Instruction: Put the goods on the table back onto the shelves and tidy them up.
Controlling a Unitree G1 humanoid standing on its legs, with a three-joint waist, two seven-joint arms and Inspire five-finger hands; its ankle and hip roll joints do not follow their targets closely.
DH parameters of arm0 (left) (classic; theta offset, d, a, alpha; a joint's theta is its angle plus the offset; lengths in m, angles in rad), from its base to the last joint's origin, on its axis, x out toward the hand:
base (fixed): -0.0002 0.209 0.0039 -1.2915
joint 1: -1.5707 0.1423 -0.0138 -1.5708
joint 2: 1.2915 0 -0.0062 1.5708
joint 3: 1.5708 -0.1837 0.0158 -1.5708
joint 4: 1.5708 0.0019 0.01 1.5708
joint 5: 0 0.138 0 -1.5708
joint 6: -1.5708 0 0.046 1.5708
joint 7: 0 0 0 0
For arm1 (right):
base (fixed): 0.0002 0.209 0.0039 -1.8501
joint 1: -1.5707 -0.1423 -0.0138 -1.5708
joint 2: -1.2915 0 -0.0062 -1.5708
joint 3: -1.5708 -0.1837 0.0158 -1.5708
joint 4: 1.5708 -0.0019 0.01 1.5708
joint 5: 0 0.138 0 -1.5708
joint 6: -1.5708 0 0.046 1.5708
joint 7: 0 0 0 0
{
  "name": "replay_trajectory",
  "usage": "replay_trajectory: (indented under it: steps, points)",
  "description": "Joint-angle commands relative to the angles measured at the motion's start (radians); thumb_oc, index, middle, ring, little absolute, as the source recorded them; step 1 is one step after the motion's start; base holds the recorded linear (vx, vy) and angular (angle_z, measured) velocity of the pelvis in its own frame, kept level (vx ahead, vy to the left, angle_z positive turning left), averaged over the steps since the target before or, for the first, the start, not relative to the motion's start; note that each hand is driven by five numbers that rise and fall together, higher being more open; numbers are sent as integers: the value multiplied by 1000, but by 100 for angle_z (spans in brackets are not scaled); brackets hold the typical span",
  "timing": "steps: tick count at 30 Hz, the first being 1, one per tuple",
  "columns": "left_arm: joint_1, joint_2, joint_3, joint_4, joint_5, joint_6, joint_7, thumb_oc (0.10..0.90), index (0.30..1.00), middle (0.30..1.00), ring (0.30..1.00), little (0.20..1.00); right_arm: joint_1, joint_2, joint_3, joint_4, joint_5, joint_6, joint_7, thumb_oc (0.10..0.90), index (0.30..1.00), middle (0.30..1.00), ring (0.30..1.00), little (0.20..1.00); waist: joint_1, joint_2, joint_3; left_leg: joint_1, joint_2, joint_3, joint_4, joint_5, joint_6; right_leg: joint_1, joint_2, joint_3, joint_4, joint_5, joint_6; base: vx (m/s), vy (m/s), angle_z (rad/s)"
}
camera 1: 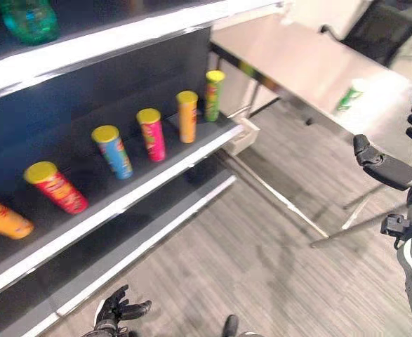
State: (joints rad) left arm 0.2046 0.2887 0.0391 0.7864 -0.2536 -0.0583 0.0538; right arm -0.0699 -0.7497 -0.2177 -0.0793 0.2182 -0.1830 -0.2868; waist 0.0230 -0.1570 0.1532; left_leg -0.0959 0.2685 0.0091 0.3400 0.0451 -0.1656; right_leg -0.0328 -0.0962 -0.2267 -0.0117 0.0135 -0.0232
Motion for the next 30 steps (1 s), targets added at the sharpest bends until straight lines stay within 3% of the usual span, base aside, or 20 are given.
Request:
replay_trajectory:
  steps: [1,3,5,8,9,11,12,13,14,16,17,18,20,21,22,24,25,28,29,30]
  points:
    - [-36,38,-42,-46,-12,-42,-3,800,900,900,900,900,-152,-109,-64,-27,13,-85,-29,800,900,900,900,900,61,42,17,-35,-209,52,-145,-97,109,48,36,37,-4,-75,151,154,-104,-81]
    - [-40,32,-66,-27,2,-39,-14,800,900,900,900,900,-191,-122,-37,-10,17,-90,-37,800,900,900,900,900,87,62,14,-85,-293,45,-221,-42,119,80,80,59,-11,-82,146,203,-99,-59]
    - [-42,20,-86,-10,13,-40,-23,800,900,900,900,900,-231,-140,-16,20,35,-97,-46,800,900,900,900,900,114,87,13,-158,-341,61,-300,32,108,122,129,85,-17,-101,136,259,-111,-18]
    - [-53,21,-100,7,24,-36,-29,800,900,900,900,900,-274,-169,0,73,53,-102,-62,800,900,900,900,900,139,105,11,-193,-354,137,-372,80,85,167,169,114,-16,-139,121,289,-86,-110]
    - [-44,18,-91,16,29,-30,-34,800,900,900,900,900,-301,-171,26,86,62,-88,-58,800,900,900,900,900,151,124,-9,-172,-347,192,-396,99,103,197,198,135,3,-173,113,235,-18,-23]
    - [-44,18,-91,16,29,-30,-34,800,900,900,900,900,-302,-172,27,87,62,-88,-58,800,900,900,900,900,154,124,-7,-168,-347,195,-399,99,103,199,197,138,4,-173,113,270,-4,10]
    - [-39,17,-75,37,42,-32,-25,800,900,900,900,900,-332,-167,66,100,32,-76,-61,800,900,900,900,900,156,117,-30,-131,-350,203,-405,121,140,223,199,151,38,-223,109,417,27,-34]
    - [-32,16,-70,37,49,-30,-24,800,900,900,900,900,-337,-165,78,104,24,-68,-54,800,900,900,900,900,159,106,-38,-119,-348,211,-393,115,147,228,185,155,57,-240,113,730,57,-42]
    - [-26,11,-60,57,52,-28,-14,800,900,900,900,900,-359,-146,95,125,9,-59,-57,800,900,900,900,900,174,79,-62,-82,-355,222,-373,81,162,229,141,152,144,-243,147,559,59,-17]
    - [-27,11,-61,60,46,-22,-7,800,900,900,900,900,-363,-137,101,137,-13,-43,-62,800,900,900,900,900,168,69,-59,-26,-364,223,-364,41,183,178,95,140,338,-146,210,375,42,-61]
    - [-28,11,-61,60,46,-22,-7,800,900,900,900,900,-364,-137,101,137,-13,-43,-63,800,900,900,900,900,171,72,-62,-32,-358,226,-362,43,182,171,100,143,339,-142,209,228,43,-98]
    - [-35,11,-69,56,42,-18,3,800,900,900,900,900,-375,-132,96,137,-35,-30,-72,800,900,900,900,900,146,76,-41,30,-362,219,-363,11,207,85,49,125,579,-1,263,126,28,-48]
    - [-43,15,-73,50,41,-15,8,800,900,900,900,900,-372,-130,82,130,-44,-30,-80,800,900,900,900,900,131,95,-33,54,-347,212,-366,2,214,31,32,102,675,42,254,217,30,30]
    - [-51,26,-78,44,39,-11,15,800,900,900,900,900,-363,-115,66,124,-58,-30,-95,800,900,900,900,900,111,117,-25,104,-325,184,-390,-14,212,-48,-34,59,789,-8,221,229,17,38]
    - [-51,26,-78,44,39,-11,15,800,900,900,900,900,-363,-115,65,123,-59,-30,-95,800,900,900,900,900,109,117,-27,98,-324,182,-390,-11,212,-52,-33,56,790,-6,219,254,-42,37]
    - [-67,26,-85,32,35,-18,17,800,900,900,900,900,-366,-121,50,116,-57,-34,-105,800,900,900,900,900,101,127,-23,125,-302,154,-397,-32,194,-74,-127,1,657,-65,190,245,-194,51]
    - [-82,34,-101,28,43,-25,14,800,900,900,900,900,-378,-143,34,120,-46,-40,-107,800,900,900,900,900,99,123,-22,139,-291,126,-404,-60,172,-87,-195,-24,450,-61,198,304,-336,66]
    - [-107,36,-103,54,54,-28,14,800,900,900,900,900,-339,-163,-24,121,-39,-37,-129,800,900,900,900,900,69,101,-24,171,-280,65,-420,-90,138,-80,-180,74,85,37,255,261,-323,52]
    - [-107,36,-104,54,54,-28,14,800,900,900,900,900,-338,-163,-26,120,-39,-37,-128,800,900,900,900,900,69,102,-24,172,-280,65,-420,-90,138,-77,-179,73,80,39,255,205,-225,47]
    - [-108,33,-98,66,58,-30,18,800,900,900,900,900,-317,-168,-56,118,-42,-37,-137,800,900,900,900,900,58,95,-23,192,-271,42,-423,-105,130,-104,-171,134,24,71,272,294,-338,54]
